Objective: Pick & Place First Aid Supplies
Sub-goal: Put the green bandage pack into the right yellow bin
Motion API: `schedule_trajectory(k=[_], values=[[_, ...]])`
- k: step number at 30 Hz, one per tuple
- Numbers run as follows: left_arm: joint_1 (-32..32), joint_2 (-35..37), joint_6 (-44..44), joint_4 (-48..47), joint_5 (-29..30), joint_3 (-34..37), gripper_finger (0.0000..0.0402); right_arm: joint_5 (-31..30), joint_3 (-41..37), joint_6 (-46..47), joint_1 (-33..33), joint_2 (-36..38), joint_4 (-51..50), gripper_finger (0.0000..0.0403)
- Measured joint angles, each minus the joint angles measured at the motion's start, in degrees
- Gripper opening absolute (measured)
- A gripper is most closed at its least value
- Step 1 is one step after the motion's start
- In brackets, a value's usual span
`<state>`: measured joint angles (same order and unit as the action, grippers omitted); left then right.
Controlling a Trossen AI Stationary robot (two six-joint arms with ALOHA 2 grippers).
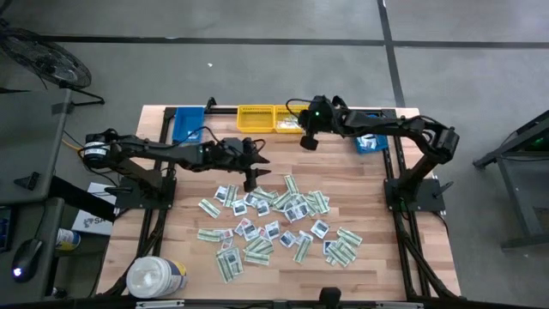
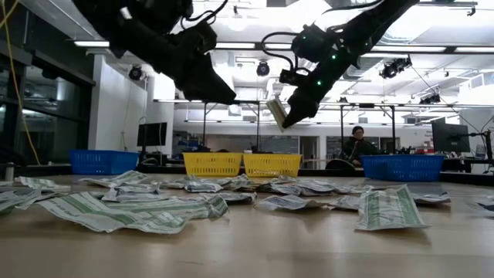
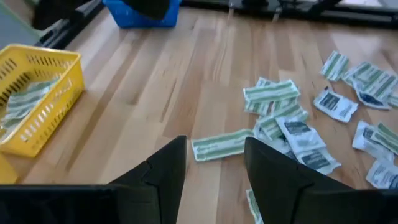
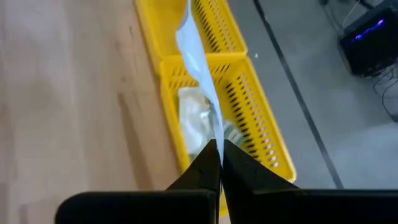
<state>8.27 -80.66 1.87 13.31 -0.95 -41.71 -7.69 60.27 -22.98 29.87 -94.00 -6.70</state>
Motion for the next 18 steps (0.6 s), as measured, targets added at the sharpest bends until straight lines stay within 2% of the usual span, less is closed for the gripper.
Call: schedule_trajectory(k=[4,8,11,15,18], values=[[0.0,0.0,1.71,6.97,-0.01,4.55,0.0162,0.85,0.2,-1.31,0.76,-0.98,2.73,0.0],[0.0,-0.01,2.51,11.42,-0.08,7.6,0.0162,5.65,3.16,0.43,1.05,-5.82,3.12,0.0],[0.0,0.0,2.44,12.67,-0.13,7.86,0.0162,2.69,6.45,0.89,0.99,-9.52,2.23,0.0],[0.0,0.18,2.0,12.95,-1.72,7.86,0.0162,2.11,12.94,0.96,2.11,-13.33,-5.3,0.0],[0.0,0.28,1.1,12.91,-1.95,7.84,0.0162,-0.54,18.88,0.22,2.87,-16.56,-13.1,0.0]])
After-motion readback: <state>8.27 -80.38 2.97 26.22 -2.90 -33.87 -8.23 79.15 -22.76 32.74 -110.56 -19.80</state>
